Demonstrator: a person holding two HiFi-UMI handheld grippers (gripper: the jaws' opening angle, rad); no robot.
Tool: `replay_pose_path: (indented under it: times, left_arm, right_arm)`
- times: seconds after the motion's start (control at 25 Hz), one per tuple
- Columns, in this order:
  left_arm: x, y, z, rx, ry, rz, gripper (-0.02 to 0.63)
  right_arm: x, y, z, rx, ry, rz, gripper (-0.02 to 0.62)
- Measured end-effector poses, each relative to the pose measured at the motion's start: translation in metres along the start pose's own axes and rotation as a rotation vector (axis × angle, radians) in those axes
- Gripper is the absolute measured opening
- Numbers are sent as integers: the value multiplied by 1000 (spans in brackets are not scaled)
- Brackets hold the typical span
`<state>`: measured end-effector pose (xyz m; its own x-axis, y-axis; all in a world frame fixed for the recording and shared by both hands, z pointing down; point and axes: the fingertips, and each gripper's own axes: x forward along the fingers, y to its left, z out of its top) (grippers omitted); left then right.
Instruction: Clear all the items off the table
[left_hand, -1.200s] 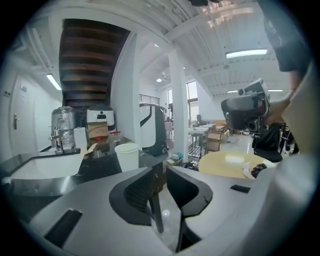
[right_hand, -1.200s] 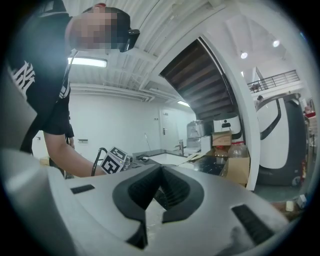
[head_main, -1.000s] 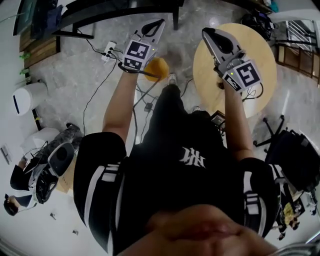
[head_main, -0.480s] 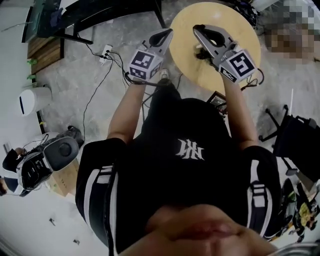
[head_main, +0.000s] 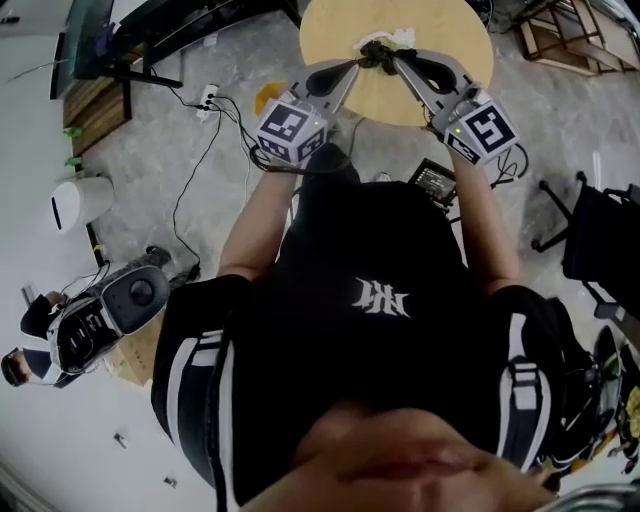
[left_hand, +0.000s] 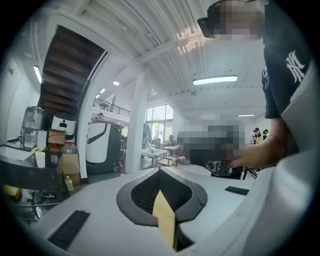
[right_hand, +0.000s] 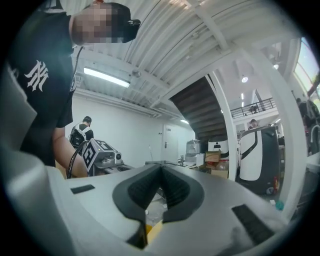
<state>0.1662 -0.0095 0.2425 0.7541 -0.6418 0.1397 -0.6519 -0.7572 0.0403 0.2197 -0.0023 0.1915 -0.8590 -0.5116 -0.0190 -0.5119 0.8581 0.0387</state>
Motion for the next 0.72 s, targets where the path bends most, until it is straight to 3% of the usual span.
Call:
replay_pose_path:
  times: [0.24, 0.4, 0.52, 0.72]
  left_arm:
    - [-101, 59, 1, 25, 27, -18, 9]
    - [-144, 95, 14, -35, 2, -67, 9]
    - [-168, 103, 20, -122, -53, -123, 9]
    - [-181, 89, 19, -130, -63, -178, 9]
  right_arm:
    - [91, 73, -4, 44, 28, -7, 3]
    - [143, 101, 8, 40, 61, -5, 3]
    - [164, 122, 15, 22, 96, -11, 3]
    - [177, 138, 10, 43, 138, -7, 3]
